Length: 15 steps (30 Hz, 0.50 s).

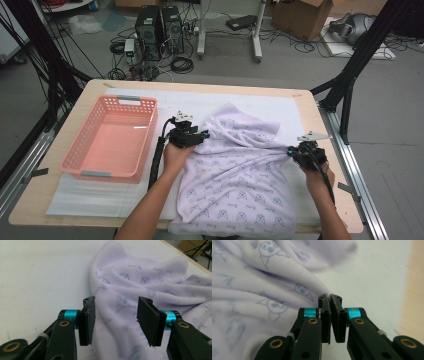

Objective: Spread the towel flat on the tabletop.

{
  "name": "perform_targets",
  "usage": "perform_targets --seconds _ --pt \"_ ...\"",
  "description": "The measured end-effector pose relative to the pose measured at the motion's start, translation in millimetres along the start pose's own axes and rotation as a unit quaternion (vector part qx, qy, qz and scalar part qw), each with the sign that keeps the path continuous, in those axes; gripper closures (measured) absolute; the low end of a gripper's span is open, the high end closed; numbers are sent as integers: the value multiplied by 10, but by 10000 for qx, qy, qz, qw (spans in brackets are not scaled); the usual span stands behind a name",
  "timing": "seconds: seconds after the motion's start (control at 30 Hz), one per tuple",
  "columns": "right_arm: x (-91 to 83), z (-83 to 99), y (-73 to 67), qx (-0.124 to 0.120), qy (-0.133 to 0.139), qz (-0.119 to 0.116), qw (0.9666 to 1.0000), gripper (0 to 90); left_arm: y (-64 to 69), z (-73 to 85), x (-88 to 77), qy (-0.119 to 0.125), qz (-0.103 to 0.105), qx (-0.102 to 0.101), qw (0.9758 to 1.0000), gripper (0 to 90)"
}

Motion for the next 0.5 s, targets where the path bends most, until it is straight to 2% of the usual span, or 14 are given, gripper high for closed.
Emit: perform_targets --seconds 0.13,0.2,0.27,0.33,0.37,0.43,0.5 --pt "-129 222 105 121 -180 432 9988 868 -38 -12 -14 74 -102 -122 9998 490" --pt "-170 259 131 202 -252 494 9983 854 -67 -16 -11 102 -212 -127 9996 539" --pt "-207 252 130 270 -186 433 9985 766 -100 -18 12 128 -343 -126 9992 625" --pt "-237 234 115 304 61 292 9991 719 -112 -13 71 -34 -550 -19 9985 700" --pt "-245 226 103 297 157 223 9992 696 -109 -12 109 -122 -500 -33 9987 722" --pt "-250 211 79 226 270 168 9992 685 -105 -30 173 -164 -473 -122 9987 716" --pt "-253 191 56 203 358 77 9991 679 -113 -45 228 -52 -523 -242 9983 678"
Point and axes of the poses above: each handheld gripper's, and its own axes: x roughly forward along the jaws, z roughly out of its underside, y roughly to its right, the point moved 4 cm from there along x, roughly forward along the jaws, and after that the axes turned 9 degrees about -y, right-handed, at the moved point
